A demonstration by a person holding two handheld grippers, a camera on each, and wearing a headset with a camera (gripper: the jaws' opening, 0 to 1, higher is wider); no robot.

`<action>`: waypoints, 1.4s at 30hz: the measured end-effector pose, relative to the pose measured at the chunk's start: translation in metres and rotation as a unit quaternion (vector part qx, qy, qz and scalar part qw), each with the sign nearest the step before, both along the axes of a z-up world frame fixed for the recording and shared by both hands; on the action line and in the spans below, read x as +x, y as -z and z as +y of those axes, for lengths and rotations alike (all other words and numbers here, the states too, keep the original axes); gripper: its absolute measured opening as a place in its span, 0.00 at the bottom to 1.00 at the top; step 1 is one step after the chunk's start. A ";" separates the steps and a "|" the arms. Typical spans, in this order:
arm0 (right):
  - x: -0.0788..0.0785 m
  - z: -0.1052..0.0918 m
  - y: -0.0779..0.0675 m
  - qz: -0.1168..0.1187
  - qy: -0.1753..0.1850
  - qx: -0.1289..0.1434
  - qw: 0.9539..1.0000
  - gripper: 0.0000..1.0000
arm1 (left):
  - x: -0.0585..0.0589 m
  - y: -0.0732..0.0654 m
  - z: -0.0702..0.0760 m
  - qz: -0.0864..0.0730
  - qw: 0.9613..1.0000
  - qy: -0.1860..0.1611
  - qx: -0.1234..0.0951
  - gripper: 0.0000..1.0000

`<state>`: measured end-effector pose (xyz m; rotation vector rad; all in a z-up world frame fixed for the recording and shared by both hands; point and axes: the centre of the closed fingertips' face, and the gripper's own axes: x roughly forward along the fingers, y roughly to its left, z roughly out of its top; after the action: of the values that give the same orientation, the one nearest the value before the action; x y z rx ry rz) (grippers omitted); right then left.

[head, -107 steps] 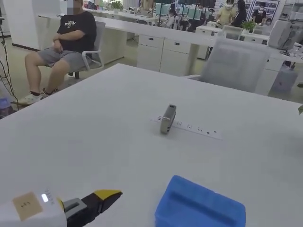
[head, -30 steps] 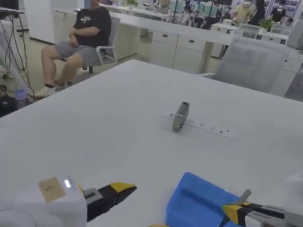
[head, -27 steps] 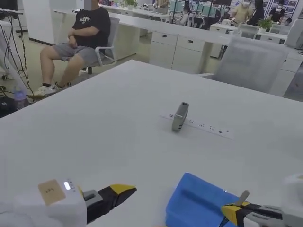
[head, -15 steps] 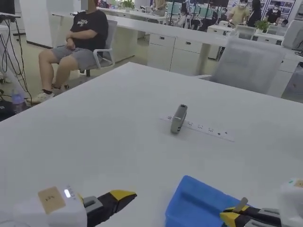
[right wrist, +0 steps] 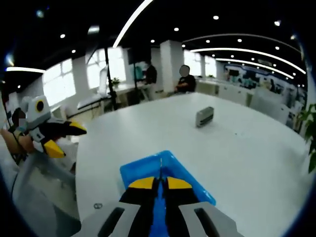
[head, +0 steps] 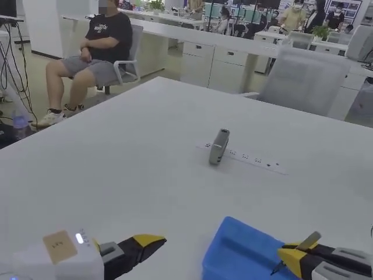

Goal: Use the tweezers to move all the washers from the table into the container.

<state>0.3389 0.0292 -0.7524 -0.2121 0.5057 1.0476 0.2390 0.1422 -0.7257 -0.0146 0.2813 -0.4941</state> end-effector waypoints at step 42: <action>-0.102 0.040 0.061 0.108 -0.069 -0.002 0.992 0.04 | 0.000 -0.005 0.002 -0.012 1.000 -0.003 -0.010 0.43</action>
<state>0.2370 0.0688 -0.8138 -0.1391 0.6973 1.2110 0.2392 0.1443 -0.7204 -0.0291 0.2524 -0.4908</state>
